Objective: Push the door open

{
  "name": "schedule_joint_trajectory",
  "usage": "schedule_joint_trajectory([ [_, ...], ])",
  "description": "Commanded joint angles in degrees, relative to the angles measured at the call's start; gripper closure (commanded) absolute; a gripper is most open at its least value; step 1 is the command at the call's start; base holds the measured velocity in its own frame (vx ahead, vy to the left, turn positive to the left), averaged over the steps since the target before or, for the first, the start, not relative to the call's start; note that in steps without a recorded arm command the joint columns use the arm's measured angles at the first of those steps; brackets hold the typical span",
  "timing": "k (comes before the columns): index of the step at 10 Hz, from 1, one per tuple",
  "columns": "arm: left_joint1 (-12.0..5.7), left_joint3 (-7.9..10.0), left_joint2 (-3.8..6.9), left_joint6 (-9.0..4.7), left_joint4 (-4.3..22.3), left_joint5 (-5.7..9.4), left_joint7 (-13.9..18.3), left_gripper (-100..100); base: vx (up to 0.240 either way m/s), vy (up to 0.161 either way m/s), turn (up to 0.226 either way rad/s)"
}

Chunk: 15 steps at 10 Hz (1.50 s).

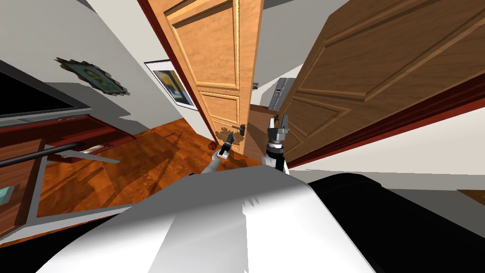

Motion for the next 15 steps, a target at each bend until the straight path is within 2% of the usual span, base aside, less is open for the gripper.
schedule_joint_trajectory([
  [1, -2.08, -0.56, -0.41, 0.19, 2.86, -0.38, 0.50, -100, 0.076, 0.097, -0.039],
  [4, -5.00, -1.45, -1.17, 0.52, 7.88, -0.96, 1.17, -100, 0.063, 0.081, -0.037],
  [8, -7.74, -2.31, -2.09, 0.82, 11.96, -1.50, 1.78, -100, 0.042, 0.055, -0.030],
  [9, -7.38, -2.16, -1.89, 0.69, 11.44, -1.40, 1.71, -100, 0.022, 0.020, -0.009],
  [10, -7.46, -1.99, -0.19, 0.62, 11.68, -1.37, 1.63, -100, 0.092, -0.034, -0.030],
  [12, -7.46, -1.79, 0.71, 0.54, 11.79, -1.32, 1.50, -100, 0.153, -0.100, -0.016],
  [14, -7.45, -1.49, 0.92, 0.43, 11.95, -1.25, 1.29, -100, 0.189, -0.103, -0.026],
  [15, -7.44, -1.34, 0.54, 0.37, 12.04, -1.21, 1.20, -100, 0.187, -0.088, -0.024],
])
